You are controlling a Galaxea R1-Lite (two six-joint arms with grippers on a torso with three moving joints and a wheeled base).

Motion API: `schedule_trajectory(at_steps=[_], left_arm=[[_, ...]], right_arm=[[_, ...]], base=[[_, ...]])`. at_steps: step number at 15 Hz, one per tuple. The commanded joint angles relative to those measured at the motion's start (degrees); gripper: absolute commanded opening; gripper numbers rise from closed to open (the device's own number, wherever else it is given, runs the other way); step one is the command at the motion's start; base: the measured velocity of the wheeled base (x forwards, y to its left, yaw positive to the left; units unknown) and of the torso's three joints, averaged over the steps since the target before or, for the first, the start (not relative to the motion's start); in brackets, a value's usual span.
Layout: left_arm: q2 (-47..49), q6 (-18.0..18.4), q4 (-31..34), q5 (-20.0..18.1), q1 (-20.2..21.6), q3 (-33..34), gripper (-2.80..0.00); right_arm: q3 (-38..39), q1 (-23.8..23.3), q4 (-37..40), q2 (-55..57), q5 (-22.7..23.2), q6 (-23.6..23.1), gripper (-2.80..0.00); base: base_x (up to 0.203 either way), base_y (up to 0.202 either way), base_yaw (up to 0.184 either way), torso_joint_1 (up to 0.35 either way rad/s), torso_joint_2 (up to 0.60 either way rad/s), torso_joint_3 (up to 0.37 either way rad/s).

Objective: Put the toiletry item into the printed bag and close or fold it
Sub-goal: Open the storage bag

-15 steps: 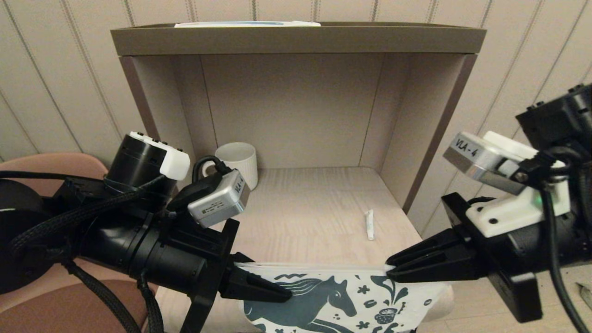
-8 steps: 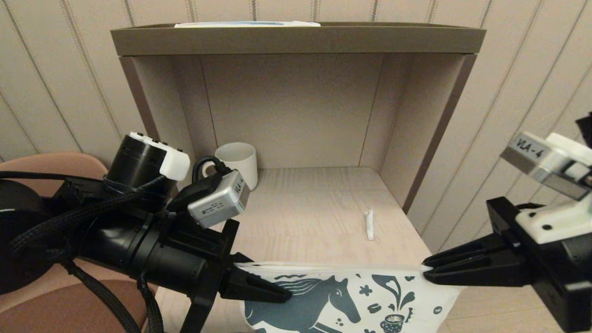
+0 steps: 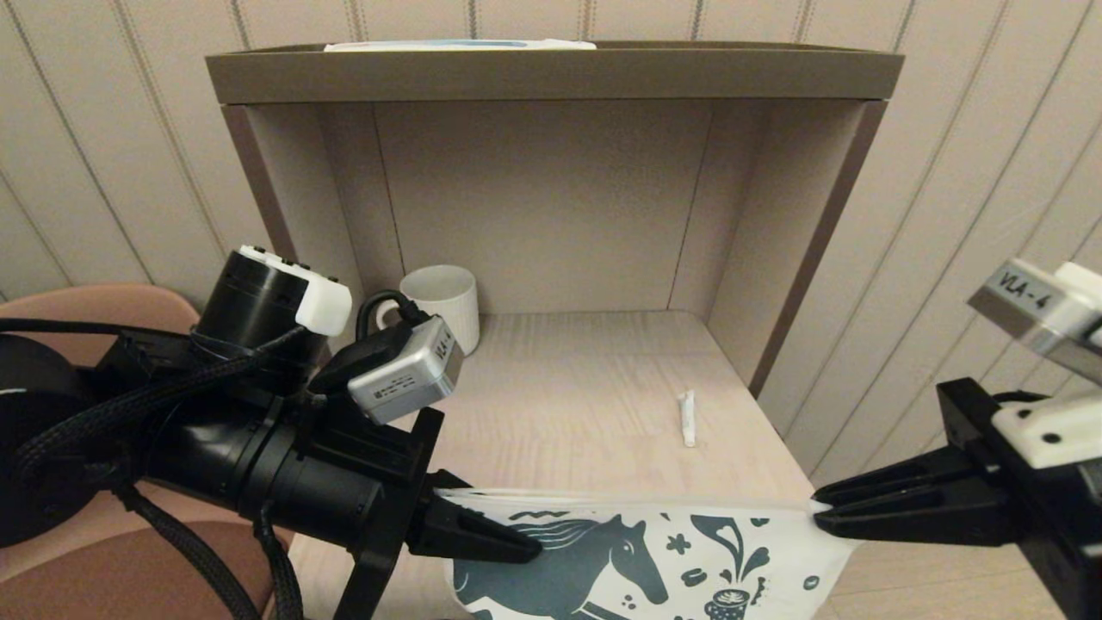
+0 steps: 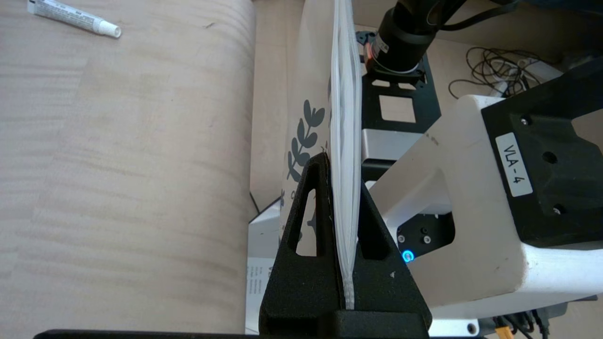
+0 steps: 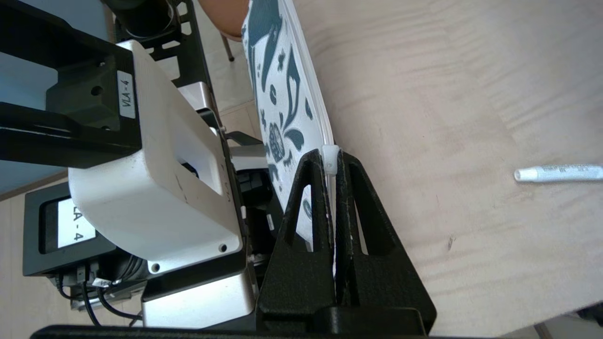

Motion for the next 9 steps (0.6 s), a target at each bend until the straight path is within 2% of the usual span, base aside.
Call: schedule_trajectory(at_steps=[1, 9], left_arm=[[0.03, 0.13, -0.01, -0.32, 0.05, 0.02, -2.8], [0.03, 0.13, -0.01, -0.32, 0.05, 0.02, -2.8]], right_arm=[[0.43, -0.47, 0.13, -0.36, 0.27, -0.21, -2.8], [1.82, -2.85, 0.13, -2.62, 0.27, -0.32, -2.8]], base=[[0.0, 0.0, 0.0, 0.0, 0.0, 0.0], [0.0, 0.0, 0.0, 0.0, 0.0, 0.0]])
